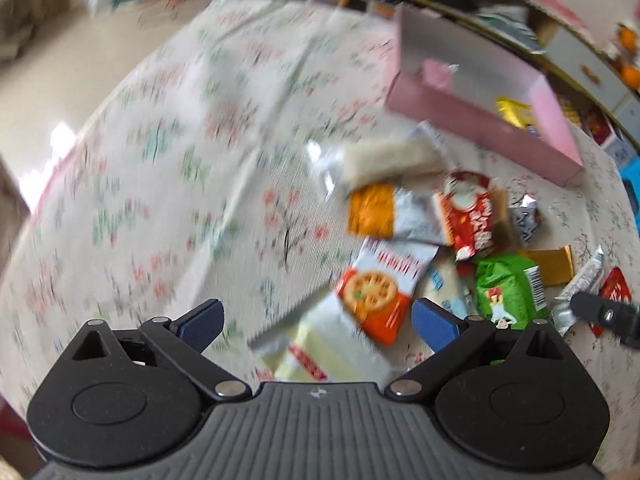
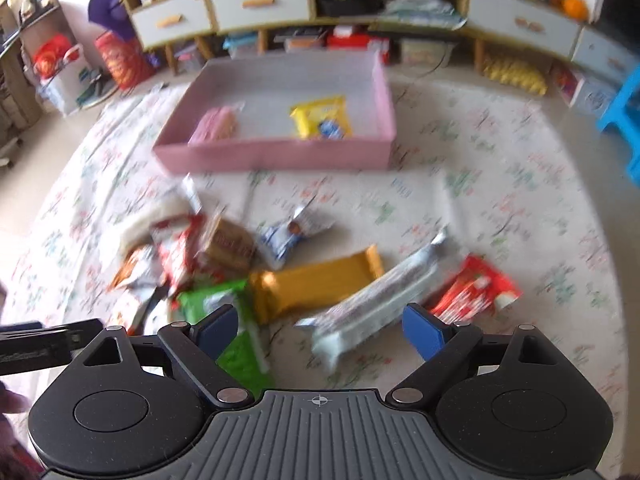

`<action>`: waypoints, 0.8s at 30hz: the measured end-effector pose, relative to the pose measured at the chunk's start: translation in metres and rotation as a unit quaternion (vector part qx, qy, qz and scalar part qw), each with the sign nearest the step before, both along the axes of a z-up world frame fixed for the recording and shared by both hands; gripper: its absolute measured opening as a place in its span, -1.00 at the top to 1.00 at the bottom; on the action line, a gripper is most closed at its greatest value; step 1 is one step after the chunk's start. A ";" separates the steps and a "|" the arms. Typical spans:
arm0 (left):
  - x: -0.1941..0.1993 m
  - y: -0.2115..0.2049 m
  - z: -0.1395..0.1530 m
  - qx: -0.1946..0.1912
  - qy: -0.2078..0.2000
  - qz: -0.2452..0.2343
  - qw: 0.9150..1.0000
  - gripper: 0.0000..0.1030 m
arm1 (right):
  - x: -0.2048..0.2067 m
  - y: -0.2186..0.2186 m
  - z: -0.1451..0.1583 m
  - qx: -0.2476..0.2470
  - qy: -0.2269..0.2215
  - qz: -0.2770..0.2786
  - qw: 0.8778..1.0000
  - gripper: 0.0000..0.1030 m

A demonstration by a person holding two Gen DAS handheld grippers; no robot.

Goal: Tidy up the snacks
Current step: 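Move the left tool to the pile and grasp the cream packet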

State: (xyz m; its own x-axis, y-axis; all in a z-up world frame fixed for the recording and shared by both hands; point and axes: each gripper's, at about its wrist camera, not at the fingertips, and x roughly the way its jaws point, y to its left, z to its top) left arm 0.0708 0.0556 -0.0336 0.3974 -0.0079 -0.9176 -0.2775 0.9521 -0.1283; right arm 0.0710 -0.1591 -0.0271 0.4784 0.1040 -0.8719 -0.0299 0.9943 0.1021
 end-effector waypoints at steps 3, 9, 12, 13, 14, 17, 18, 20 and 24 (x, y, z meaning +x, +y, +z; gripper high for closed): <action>-0.004 0.003 -0.010 -0.024 0.021 0.024 0.999 -0.88 | -0.001 0.001 -0.009 0.046 0.034 0.000 0.998 -0.77; -0.009 -0.007 -0.021 -0.022 0.040 0.031 0.998 -0.73 | 0.000 0.015 -0.028 0.086 0.086 0.000 0.993 -0.77; -0.015 -0.010 -0.020 -0.008 0.035 0.023 0.999 -0.65 | 0.000 0.023 -0.035 0.067 0.092 0.001 0.993 -0.77; -0.017 -0.011 -0.020 -0.005 0.033 0.020 0.999 -0.63 | 0.000 0.025 -0.036 0.062 0.093 0.003 0.994 -0.77; -0.020 -0.010 -0.019 -0.003 0.030 0.015 0.999 -0.60 | 0.001 0.026 -0.038 0.058 0.094 0.004 0.994 -0.77; -0.032 -0.009 -0.017 0.004 0.022 -0.003 1.000 -0.53 | 0.000 0.028 -0.040 0.050 0.094 0.007 0.994 -0.77; -0.033 -0.007 -0.016 0.006 0.019 -0.009 1.000 -0.50 | 0.000 0.028 -0.041 0.047 0.093 0.007 0.995 -0.77; -0.037 -0.004 -0.015 0.012 0.014 -0.021 1.000 -0.46 | 0.000 0.027 -0.041 0.041 0.092 0.007 0.995 -0.77; -0.046 0.007 -0.012 0.026 0.000 -0.039 0.999 -0.23 | -0.002 0.024 -0.043 0.032 0.088 0.004 0.996 -0.76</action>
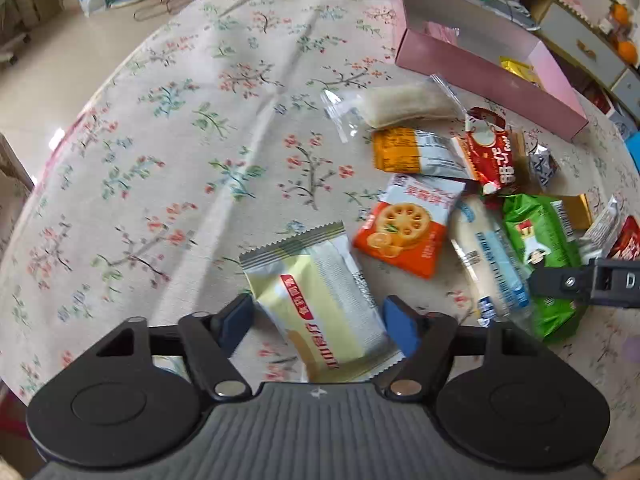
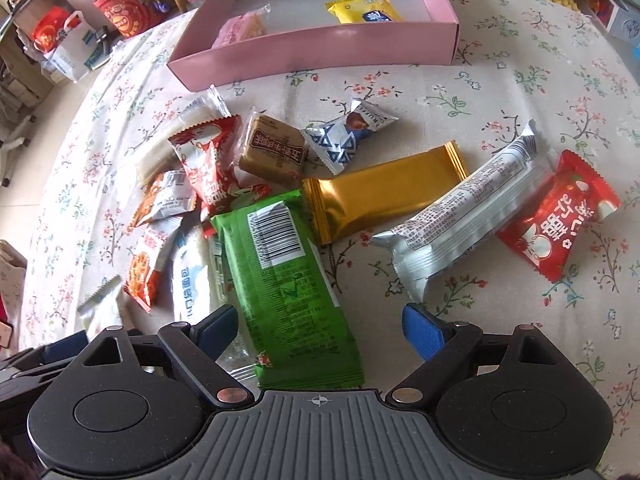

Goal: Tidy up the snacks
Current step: 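Move the left tool to the pile and grasp the cream packet, then grasp the green packet with the right tool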

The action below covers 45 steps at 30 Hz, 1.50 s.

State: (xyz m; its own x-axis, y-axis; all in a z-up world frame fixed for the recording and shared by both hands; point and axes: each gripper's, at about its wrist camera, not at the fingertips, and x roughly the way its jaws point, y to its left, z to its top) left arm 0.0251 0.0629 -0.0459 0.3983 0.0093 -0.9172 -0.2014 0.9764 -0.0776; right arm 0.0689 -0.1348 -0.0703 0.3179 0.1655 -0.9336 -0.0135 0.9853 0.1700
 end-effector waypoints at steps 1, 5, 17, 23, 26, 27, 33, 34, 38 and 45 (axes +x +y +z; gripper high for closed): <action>0.000 0.002 0.000 0.005 -0.003 -0.004 1.000 -0.20 | 0.001 -0.001 0.000 -0.002 -0.001 -0.002 1.000 -0.74; -0.008 0.014 0.003 0.023 -0.017 -0.023 0.999 0.04 | -0.001 -0.004 -0.002 0.004 -0.013 -0.004 1.000 -0.70; -0.009 0.017 0.005 0.017 -0.029 -0.050 0.998 0.14 | -0.024 -0.018 0.001 0.037 -0.070 0.025 0.997 -0.03; -0.004 0.021 0.006 -0.010 -0.024 -0.040 0.999 0.14 | -0.030 -0.024 0.009 0.041 -0.075 0.027 0.996 0.03; -0.003 0.020 0.006 -0.013 -0.026 -0.040 0.999 0.15 | -0.033 -0.026 0.013 0.043 -0.073 0.029 0.996 0.04; -0.003 0.019 0.007 -0.013 -0.028 -0.041 0.999 0.15 | -0.034 -0.026 0.014 0.044 -0.074 0.030 0.996 0.04; -0.001 0.017 0.015 -0.015 -0.044 -0.045 0.998 0.15 | -0.033 -0.033 0.023 0.063 -0.084 0.023 0.994 0.05; 0.000 0.017 0.016 -0.016 -0.047 -0.045 0.998 0.15 | -0.032 -0.035 0.025 0.069 -0.085 0.021 0.994 0.05; 0.005 0.019 0.020 -0.022 -0.055 -0.042 0.997 0.15 | -0.030 -0.040 0.033 0.087 -0.096 0.014 0.992 0.06; 0.016 0.018 0.025 -0.037 -0.069 -0.037 0.996 0.14 | -0.024 -0.047 0.042 0.099 -0.109 -0.001 0.989 0.06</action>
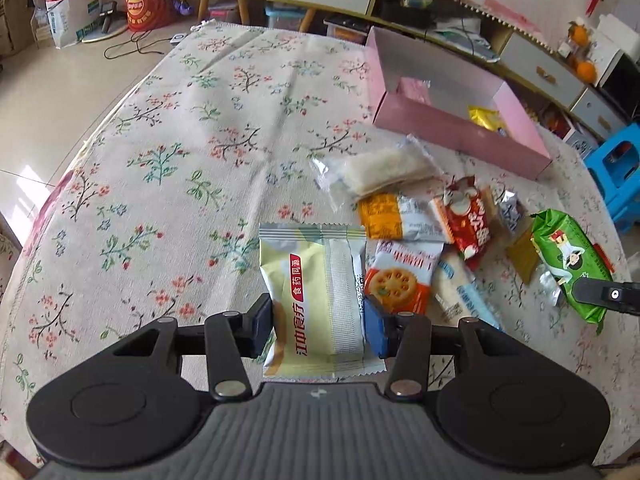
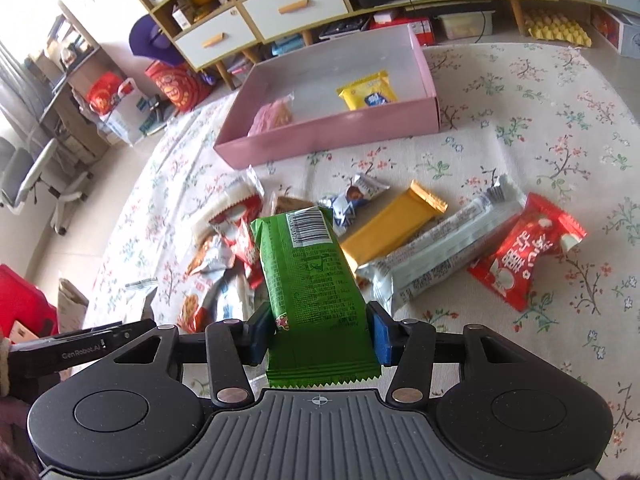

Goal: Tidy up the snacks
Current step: 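Grasp the green packet with the right tool, then carry the cream packet and green packet with both tools into the pink box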

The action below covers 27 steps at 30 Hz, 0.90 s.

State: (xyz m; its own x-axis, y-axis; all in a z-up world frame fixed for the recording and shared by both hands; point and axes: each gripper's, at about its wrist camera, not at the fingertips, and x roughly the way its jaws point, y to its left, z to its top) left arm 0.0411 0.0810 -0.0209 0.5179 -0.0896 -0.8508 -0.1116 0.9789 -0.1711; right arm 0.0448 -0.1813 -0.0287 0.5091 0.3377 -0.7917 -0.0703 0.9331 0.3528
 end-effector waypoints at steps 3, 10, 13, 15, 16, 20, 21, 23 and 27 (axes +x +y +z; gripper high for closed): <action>0.007 -0.001 0.001 -0.008 -0.004 0.003 1.000 0.15 | 0.004 -0.002 0.001 -0.001 -0.003 -0.008 1.000 0.06; 0.024 -0.013 0.013 -0.029 -0.017 0.000 0.999 0.15 | 0.021 -0.007 0.004 -0.009 -0.013 -0.030 0.999 0.06; 0.031 -0.020 0.018 -0.036 -0.023 0.001 0.999 0.15 | 0.030 -0.007 0.009 -0.020 -0.022 -0.039 0.999 0.06; 0.036 -0.025 0.020 -0.040 -0.025 0.002 0.999 0.15 | 0.036 -0.007 0.012 -0.021 -0.025 -0.044 0.999 0.06; 0.038 -0.028 0.021 -0.042 -0.027 0.002 0.999 0.15 | 0.039 -0.006 0.014 -0.022 -0.027 -0.045 0.998 0.06; 0.053 -0.038 0.024 -0.040 -0.032 0.004 0.999 0.15 | 0.048 -0.006 0.019 -0.022 -0.034 -0.052 0.998 0.06; 0.057 -0.040 0.025 -0.040 -0.033 0.007 0.999 0.15 | 0.052 -0.005 0.021 -0.019 -0.033 -0.056 0.998 0.06; 0.064 -0.044 0.026 -0.044 -0.035 0.011 0.998 0.15 | 0.056 -0.005 0.022 -0.012 -0.030 -0.063 0.998 0.06; 0.077 -0.055 0.030 -0.052 -0.048 0.007 0.997 0.15 | 0.065 -0.003 0.025 -0.006 -0.031 -0.071 0.997 0.06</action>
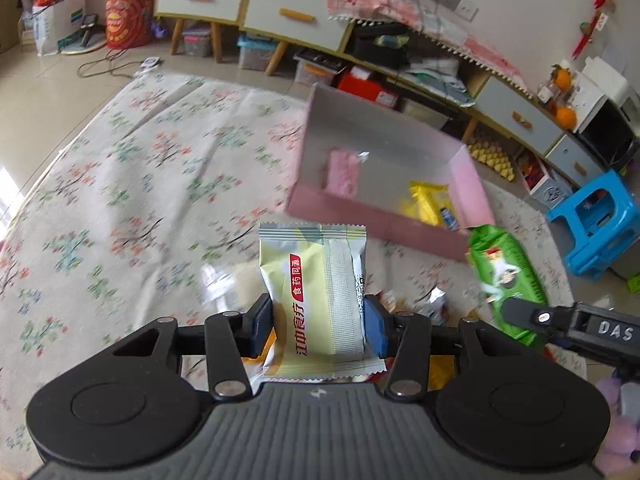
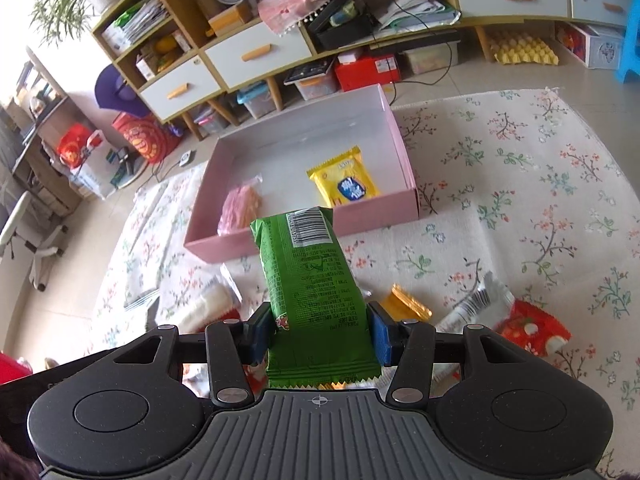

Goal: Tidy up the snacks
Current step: 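Carry the cream packet and green packet with both tools into the pink box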

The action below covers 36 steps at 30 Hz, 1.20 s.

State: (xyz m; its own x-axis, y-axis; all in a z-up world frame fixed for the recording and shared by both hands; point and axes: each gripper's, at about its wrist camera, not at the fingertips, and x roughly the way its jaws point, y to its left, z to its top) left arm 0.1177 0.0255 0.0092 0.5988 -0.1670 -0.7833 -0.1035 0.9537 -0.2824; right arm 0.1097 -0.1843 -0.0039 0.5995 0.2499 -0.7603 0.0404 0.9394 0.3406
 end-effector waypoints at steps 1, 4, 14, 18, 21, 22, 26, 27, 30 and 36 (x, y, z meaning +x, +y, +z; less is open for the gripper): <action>0.004 -0.003 0.001 -0.008 -0.004 -0.006 1.000 0.15 | 0.002 0.000 0.001 0.003 0.000 -0.002 1.000 0.05; 0.013 -0.013 0.004 -0.021 -0.016 -0.025 0.999 0.14 | 0.008 -0.003 0.000 0.022 0.000 -0.005 1.000 0.05; 0.066 -0.034 0.002 -0.005 -0.050 -0.050 0.997 0.14 | 0.041 -0.020 0.002 0.054 0.002 -0.058 0.997 0.05; 0.086 -0.041 -0.004 -0.005 -0.059 -0.056 0.997 0.14 | 0.066 -0.026 0.011 0.045 -0.023 -0.062 0.997 0.05; 0.096 -0.044 -0.014 0.004 -0.063 -0.057 0.996 0.14 | 0.086 -0.025 0.009 0.041 -0.039 -0.060 0.997 0.05; 0.100 -0.045 -0.018 0.005 -0.059 -0.057 0.997 0.14 | 0.092 -0.025 0.007 0.042 -0.044 -0.059 0.996 0.05; 0.108 -0.046 -0.031 0.010 -0.049 -0.055 0.997 0.14 | 0.117 -0.022 -0.007 0.039 -0.057 -0.055 0.996 0.05; 0.109 -0.047 -0.034 0.014 -0.050 -0.059 0.997 0.15 | 0.124 -0.020 -0.012 0.030 -0.059 -0.053 0.996 0.05; 0.112 -0.050 -0.037 0.030 -0.048 -0.064 0.996 0.15 | 0.135 -0.017 -0.024 0.008 -0.069 -0.048 0.996 0.05; 0.118 -0.054 -0.045 0.048 -0.043 -0.072 0.995 0.14 | 0.158 -0.018 -0.041 -0.033 -0.079 -0.036 0.996 0.05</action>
State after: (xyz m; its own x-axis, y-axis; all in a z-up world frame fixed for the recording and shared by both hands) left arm 0.2355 -0.0286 -0.0358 0.6403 -0.1830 -0.7460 0.0563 0.9798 -0.1920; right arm 0.2675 -0.2025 -0.0446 0.7274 0.1549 -0.6685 0.0594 0.9563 0.2863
